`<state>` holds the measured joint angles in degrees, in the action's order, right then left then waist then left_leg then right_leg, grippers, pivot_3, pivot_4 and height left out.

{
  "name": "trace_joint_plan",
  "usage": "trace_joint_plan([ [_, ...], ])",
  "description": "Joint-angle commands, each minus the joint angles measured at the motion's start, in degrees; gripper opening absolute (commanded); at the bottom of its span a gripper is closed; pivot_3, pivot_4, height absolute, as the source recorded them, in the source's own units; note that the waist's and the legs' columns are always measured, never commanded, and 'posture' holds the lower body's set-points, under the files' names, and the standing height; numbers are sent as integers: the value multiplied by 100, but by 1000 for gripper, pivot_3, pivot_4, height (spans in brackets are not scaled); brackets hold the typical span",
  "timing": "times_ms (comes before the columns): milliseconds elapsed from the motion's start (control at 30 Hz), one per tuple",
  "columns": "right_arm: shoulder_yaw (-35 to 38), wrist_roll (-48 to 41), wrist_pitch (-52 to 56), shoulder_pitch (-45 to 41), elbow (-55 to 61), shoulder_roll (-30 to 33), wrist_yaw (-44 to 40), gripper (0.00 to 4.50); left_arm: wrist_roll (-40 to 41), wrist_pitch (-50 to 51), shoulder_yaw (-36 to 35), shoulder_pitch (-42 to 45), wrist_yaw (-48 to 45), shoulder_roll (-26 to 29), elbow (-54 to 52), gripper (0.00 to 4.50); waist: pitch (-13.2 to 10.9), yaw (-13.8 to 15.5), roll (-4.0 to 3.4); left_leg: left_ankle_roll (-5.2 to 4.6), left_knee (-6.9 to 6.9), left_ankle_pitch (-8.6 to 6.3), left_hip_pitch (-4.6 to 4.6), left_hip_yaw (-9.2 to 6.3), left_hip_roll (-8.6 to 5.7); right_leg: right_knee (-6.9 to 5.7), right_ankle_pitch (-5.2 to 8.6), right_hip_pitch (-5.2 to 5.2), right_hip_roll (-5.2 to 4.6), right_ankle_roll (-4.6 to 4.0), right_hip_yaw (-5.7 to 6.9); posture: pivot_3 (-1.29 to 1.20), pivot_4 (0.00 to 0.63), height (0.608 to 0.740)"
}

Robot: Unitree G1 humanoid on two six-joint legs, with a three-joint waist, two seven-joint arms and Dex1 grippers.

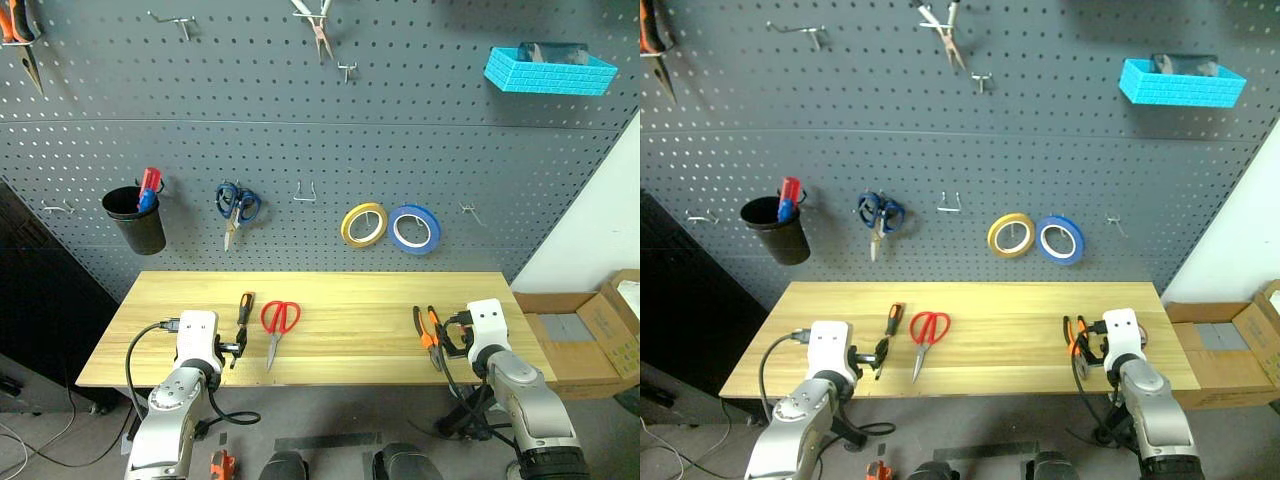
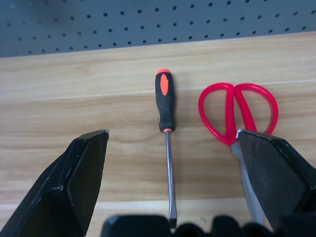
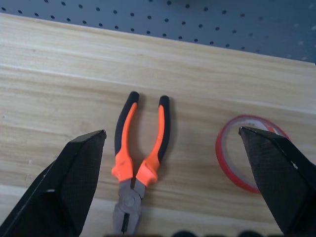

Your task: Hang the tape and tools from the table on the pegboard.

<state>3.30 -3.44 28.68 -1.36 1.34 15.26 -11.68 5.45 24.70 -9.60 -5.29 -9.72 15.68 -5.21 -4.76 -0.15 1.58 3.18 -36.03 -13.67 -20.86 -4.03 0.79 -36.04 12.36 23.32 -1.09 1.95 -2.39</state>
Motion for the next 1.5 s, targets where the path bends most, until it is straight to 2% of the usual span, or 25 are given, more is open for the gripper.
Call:
trace_joint_plan([
  [33,109,-29,-39,-144,94,1,51,4500,16,-96,-25,145,-11,25,-177,4482,7,3,0,0,0,0,-1,0,0,0,0,0,0,0,0,96,0,740],
  [433,112,-33,5,-239,79,64,33,4500,93,-33,-70,274,85,-51,-170,4482,39,6,-4,-1,1,0,0,0,0,0,0,-2,0,0,0,102,3,740],
  [900,64,-13,153,-352,242,222,-72,4500,72,63,77,539,-3,-16,-87,4482,23,-2,-14,-1,3,0,0,0,0,-1,0,-3,0,0,0,58,64,740],
  [1000,48,-47,232,-405,273,314,-193,4500,35,65,210,753,-134,59,-10,4482,-52,-10,-13,-2,-2,0,3,0,0,-1,0,-4,0,0,0,43,85,740],
  [1300,-64,-250,488,-1077,-704,654,-1027,4500,-205,-288,1461,1833,-1219,165,704,4482,-318,-85,-23,-6,-2,2,-5,0,-1,-2,0,-4,2,1,-4,-1,174,740],
  [1500,144,-262,315,-1834,-2117,968,-1141,4500,-136,-821,2548,2834,-2698,-200,1628,4482,-667,-172,-15,-14,-5,-2,-26,1,-5,1,-2,2,1,6,-9,-45,252,740],
])
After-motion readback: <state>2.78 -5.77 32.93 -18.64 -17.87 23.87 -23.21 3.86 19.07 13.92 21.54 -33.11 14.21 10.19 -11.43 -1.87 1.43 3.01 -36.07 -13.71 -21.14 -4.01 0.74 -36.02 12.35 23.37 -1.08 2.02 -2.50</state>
